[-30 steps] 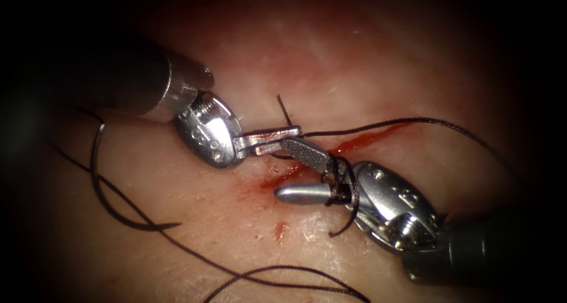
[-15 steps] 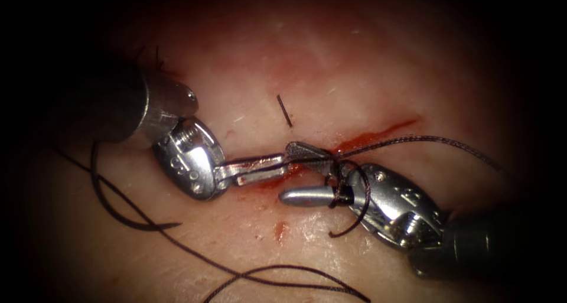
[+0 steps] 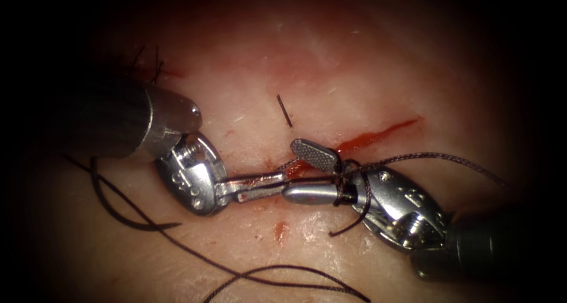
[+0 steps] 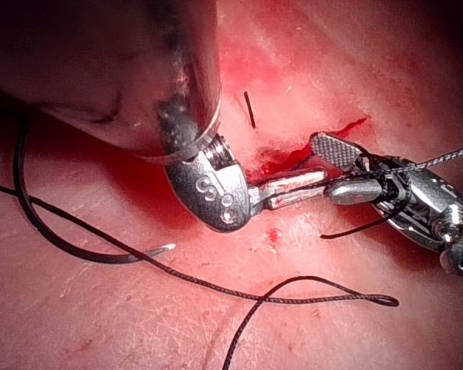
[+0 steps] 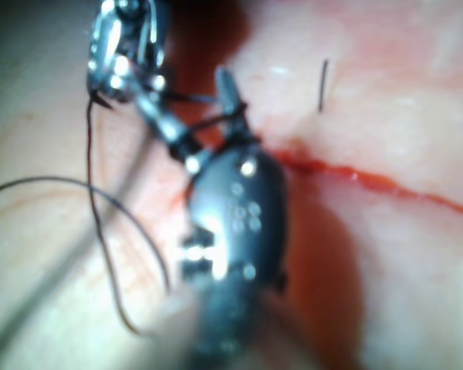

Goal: Wound Closure

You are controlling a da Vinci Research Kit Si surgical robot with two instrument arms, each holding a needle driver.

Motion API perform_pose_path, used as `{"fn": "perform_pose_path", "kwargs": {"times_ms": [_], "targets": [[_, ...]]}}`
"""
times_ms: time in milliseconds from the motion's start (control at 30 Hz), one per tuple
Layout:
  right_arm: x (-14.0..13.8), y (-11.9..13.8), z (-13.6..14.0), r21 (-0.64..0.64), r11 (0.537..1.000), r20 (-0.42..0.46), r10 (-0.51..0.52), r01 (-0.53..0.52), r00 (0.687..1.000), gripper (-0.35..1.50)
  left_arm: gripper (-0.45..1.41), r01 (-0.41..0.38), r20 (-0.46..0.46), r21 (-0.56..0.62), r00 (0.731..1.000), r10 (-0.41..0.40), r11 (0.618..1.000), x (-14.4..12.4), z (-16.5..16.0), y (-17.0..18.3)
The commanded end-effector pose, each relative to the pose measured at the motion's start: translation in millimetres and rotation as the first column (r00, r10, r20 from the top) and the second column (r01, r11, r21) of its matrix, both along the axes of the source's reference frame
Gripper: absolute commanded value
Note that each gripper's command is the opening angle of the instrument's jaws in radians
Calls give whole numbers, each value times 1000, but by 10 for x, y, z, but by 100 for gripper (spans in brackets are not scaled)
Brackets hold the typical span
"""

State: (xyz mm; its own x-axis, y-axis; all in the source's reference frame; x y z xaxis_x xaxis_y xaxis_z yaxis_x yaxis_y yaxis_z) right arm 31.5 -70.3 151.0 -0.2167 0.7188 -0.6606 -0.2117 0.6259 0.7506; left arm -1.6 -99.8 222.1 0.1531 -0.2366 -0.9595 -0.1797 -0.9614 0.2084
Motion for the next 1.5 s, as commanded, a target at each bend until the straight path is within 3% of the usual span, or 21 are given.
{"fn": "perform_pose_path", "kwargs": {"times_ms": [33, 467, 800, 1033, 1200, 1233, 1367, 1500], "targets": [[3, -7, 5, 4, 1000, 3, -4, 4, 1000, 81, -45, -1, 2, 4, 1000, 1, 1000, -4, 5, -8], [7, -4, 12, 33, 999, 54, 14, -16, 998, 79, -45, -20, 8, 9, 1000, 20, 1000, -13, 11, -14], [12, 1, 11, 79, 994, 224, 61, -81, 973, 76, -45, -19, -27, 16, 999, 20, 1000, -25, 13, -7], [12, 17, 18, 34, 994, 357, 84, -102, 930, 76, -45, 38, -164, 162, 986, -11, 986, -29, 16, -2], [15, 20, 28, 29, 996, 403, 63, -81, 913, 76, -45, 52, -310, 299, 950, 45, 953, -39, 12, -5], [18, 19, 30, 23, 998, 433, 49, -65, 900, 76, -45, 69, -354, 376, 932, 75, 924, -42, 9, -7], [24, 20, 32, 18, 999, 472, 33, -47, 881, 76, -45, 93, -377, 462, 921, 100, 882, -49, -1, -6], [38, 22, 40, 13, 999, 514, 18, -29, 858, 76, -45, 95, -368, 488, 924, 106, 868, -52, -11, 3]]}}
